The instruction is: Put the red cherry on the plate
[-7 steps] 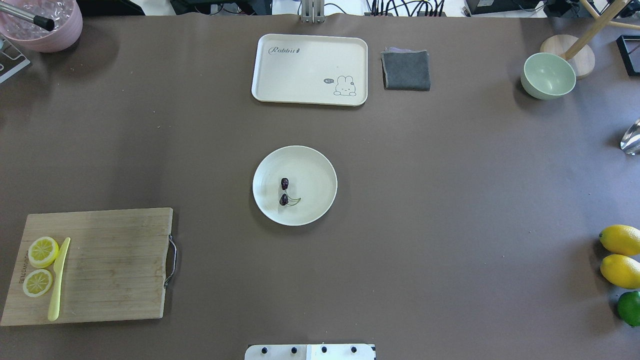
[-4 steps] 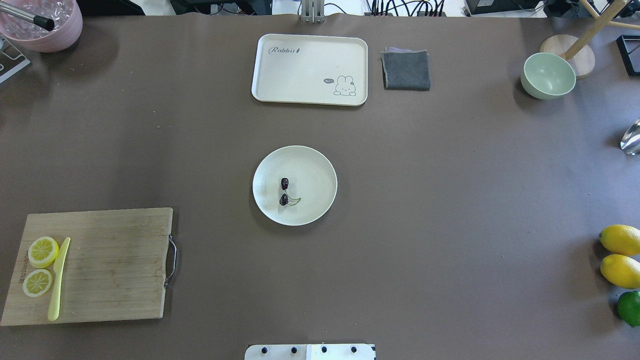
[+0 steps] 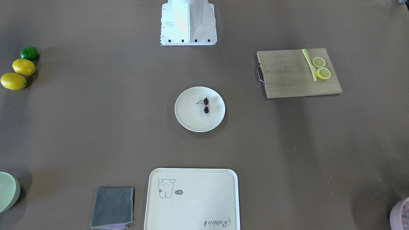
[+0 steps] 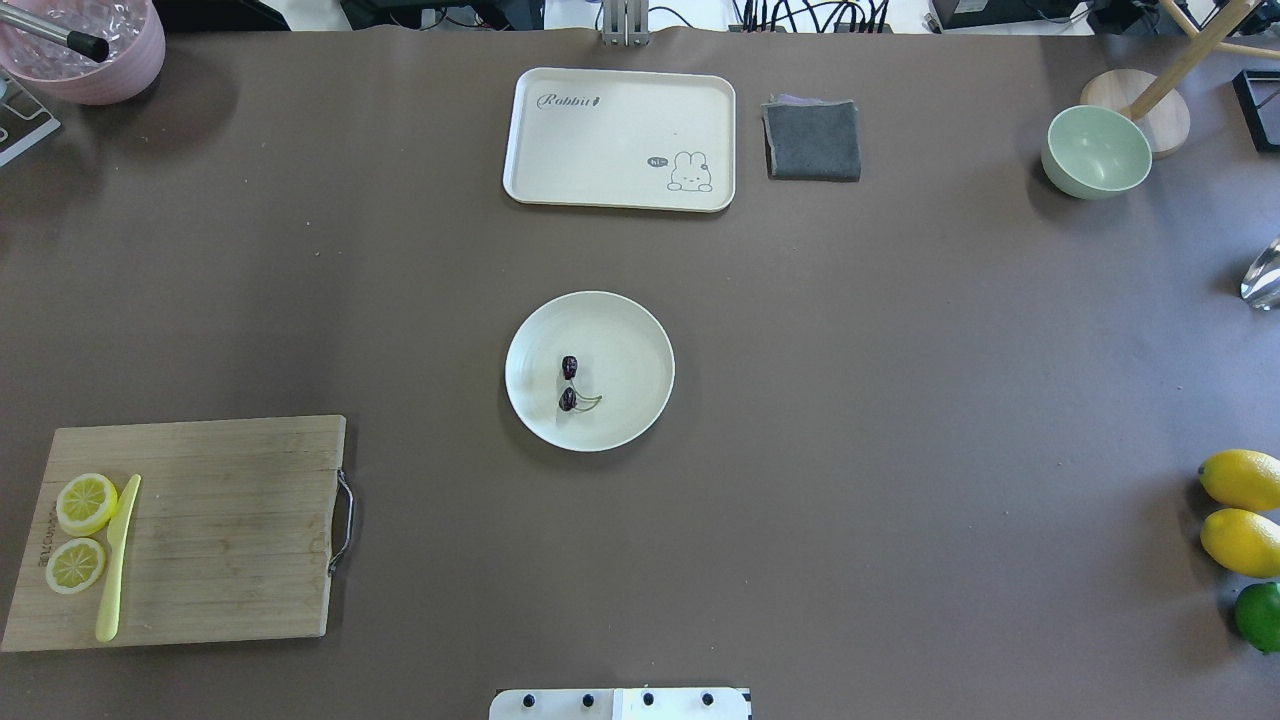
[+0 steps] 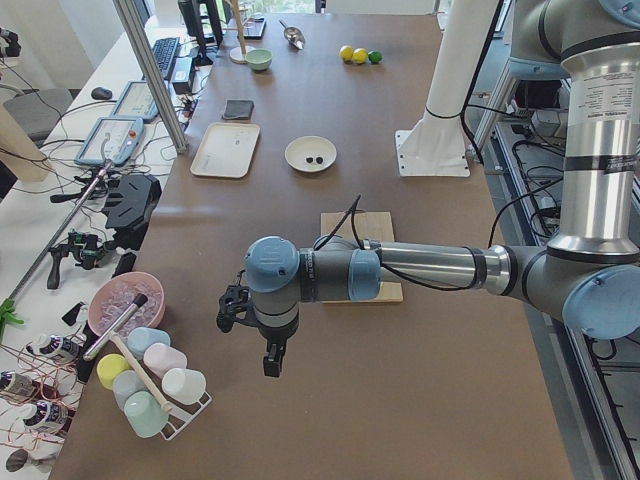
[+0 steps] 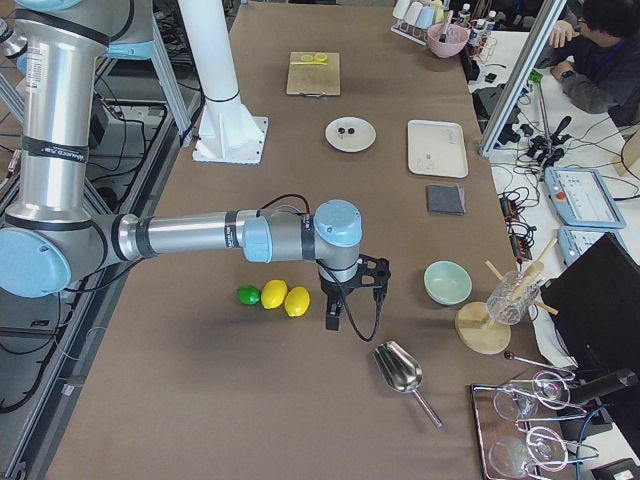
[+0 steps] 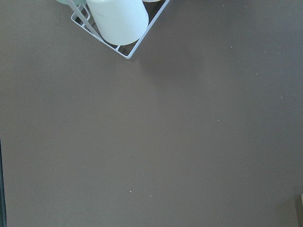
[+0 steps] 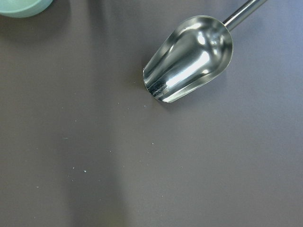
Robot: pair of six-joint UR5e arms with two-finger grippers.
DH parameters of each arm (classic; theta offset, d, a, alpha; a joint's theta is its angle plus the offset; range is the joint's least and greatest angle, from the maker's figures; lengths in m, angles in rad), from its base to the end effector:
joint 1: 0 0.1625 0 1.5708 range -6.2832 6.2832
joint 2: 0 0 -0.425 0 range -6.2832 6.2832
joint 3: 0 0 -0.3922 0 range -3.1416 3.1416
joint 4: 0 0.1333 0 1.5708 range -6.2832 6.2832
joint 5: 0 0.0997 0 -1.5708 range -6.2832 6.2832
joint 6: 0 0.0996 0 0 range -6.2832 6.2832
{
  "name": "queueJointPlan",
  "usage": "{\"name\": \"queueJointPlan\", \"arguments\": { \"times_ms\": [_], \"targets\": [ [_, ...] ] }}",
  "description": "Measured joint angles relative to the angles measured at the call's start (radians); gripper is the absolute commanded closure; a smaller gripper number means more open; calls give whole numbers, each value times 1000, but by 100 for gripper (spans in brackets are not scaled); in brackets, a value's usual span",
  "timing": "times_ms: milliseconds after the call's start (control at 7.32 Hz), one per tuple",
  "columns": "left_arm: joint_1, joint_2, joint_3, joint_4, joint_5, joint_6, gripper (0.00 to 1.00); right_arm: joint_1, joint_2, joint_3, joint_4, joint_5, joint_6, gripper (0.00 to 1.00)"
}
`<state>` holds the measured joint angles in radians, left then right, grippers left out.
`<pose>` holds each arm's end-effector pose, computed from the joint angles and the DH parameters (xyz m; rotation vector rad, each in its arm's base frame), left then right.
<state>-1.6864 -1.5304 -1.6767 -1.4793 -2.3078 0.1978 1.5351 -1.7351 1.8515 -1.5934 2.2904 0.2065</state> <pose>-0.1204 -0.4611 0.6378 0.0905 0.7319 0.0689 0.0524 -0.4285 0.6015 0.0022 -0.7251 0.1295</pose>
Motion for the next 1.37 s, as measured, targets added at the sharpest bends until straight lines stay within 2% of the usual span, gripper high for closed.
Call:
{"name": "queueJointPlan", "arguments": {
  "times_ms": [1367],
  "targets": [
    [1,7,-2,-49,-8,0,2,-25,6,-9,0,-2,11,0]
  ]
}}
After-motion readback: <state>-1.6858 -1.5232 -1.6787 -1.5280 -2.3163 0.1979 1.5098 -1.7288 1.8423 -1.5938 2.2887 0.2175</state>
